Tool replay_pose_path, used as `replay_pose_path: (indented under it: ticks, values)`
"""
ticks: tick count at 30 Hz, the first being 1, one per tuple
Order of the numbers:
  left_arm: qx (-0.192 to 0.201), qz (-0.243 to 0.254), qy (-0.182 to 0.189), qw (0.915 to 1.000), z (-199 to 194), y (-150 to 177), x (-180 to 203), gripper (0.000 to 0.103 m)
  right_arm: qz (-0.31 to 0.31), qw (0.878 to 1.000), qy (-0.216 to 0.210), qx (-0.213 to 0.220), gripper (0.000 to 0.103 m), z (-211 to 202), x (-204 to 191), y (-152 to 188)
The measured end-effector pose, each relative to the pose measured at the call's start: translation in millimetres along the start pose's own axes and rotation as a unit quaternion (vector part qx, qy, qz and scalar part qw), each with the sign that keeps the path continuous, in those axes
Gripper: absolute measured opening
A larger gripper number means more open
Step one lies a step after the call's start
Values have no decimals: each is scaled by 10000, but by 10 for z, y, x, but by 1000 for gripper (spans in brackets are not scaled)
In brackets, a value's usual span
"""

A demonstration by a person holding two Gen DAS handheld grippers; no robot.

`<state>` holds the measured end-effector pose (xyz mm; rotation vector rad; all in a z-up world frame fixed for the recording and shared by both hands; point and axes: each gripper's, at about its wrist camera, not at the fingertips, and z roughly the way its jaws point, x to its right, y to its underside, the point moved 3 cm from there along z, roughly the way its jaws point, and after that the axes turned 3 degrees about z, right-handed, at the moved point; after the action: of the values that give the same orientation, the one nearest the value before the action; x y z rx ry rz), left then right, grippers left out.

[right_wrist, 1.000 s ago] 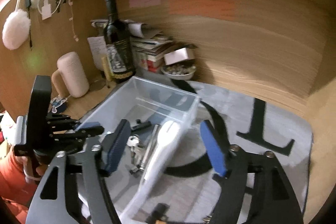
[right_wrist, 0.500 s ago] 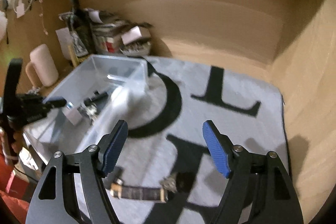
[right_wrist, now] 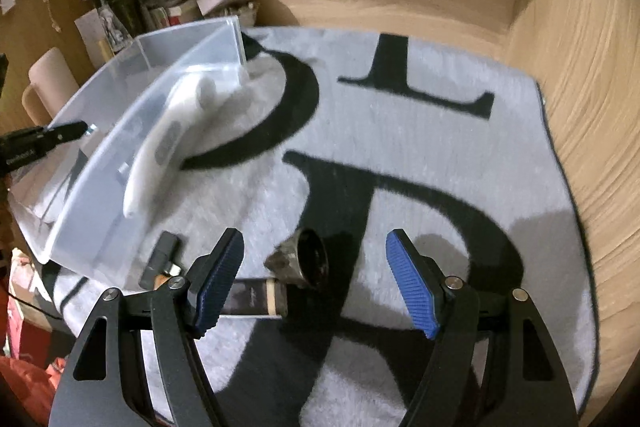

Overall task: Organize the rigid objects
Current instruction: 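Move the right gripper to the black-and-gold bottle and grasp it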

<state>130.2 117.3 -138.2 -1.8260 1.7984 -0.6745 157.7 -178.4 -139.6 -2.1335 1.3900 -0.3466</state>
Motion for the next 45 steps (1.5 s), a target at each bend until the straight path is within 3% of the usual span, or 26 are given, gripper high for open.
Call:
replay_pose_path:
  ticks: [5,7,9,18,31,45]
  values:
    - [-5,1,-8,10000,-2,-2,2,10,-7,10000,23,-56,55,70,37,48]
    - [-5,5,-13,10000,-2,-2,-1,10,-14,10000,35,-33,41,57,48,46]
    - [-6,5,-15,10000,-2,-3,1,10,38,10000,5,-28,32,57,77,34]
    - [-9,7,-16,10000,-3,-3,0,10,25,9999,-86,118,32,-3,28,-29]
    - [-9,7,-17,10000,-3,-4,2,10,-286,9972,-156,676,32,-237,-194,-345]
    - [-4,-12,-10,10000,-5,-5,5,10,-791,9859,-572,1357,32,-484,-717,-802]
